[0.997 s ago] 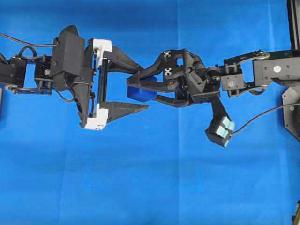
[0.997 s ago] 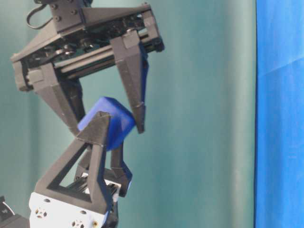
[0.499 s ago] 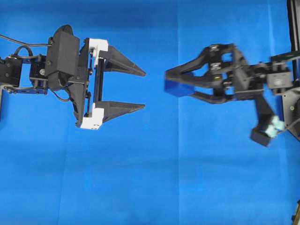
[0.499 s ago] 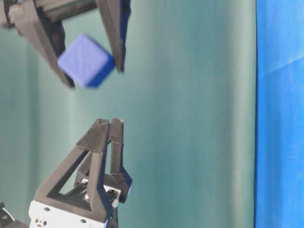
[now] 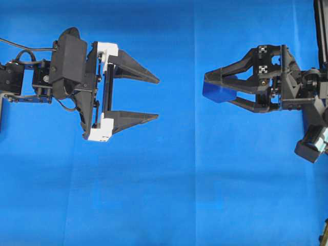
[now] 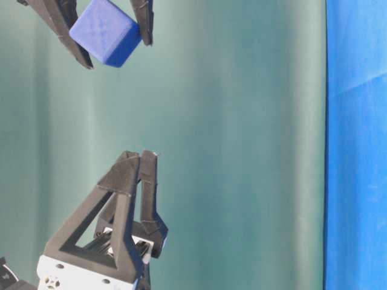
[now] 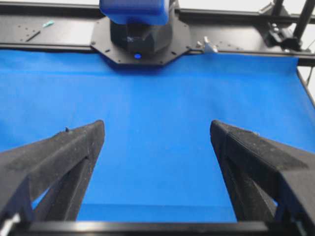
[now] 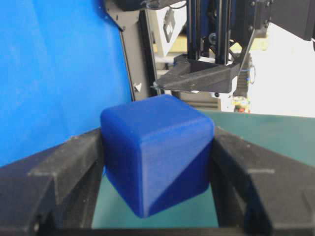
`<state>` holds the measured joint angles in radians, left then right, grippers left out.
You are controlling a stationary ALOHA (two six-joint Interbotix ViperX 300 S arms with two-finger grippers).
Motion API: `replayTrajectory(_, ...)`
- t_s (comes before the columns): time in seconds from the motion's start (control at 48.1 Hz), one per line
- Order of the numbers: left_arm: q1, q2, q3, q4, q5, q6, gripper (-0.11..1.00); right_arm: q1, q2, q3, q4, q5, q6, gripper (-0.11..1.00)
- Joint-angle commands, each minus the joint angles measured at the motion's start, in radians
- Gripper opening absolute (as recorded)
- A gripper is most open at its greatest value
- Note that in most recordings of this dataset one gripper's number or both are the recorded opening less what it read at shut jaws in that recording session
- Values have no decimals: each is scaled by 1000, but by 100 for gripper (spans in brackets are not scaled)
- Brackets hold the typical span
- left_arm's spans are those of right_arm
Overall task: Handover the blue block to the right arm after grasping it with the left arm, then place it in the designated position.
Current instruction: 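Pull the cube back to the right with the right gripper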
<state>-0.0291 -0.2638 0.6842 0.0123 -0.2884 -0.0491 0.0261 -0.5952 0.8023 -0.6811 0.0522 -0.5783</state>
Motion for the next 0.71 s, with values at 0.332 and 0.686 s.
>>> replayTrajectory(0.332, -2, -18, -15, 0, -9, 0, 92, 3, 3, -20, 94, -9, 118, 52)
replayTrajectory(0.686, -2, -17, -18, 2, -9, 8, 92, 3, 0, -21, 170, -9, 557, 52)
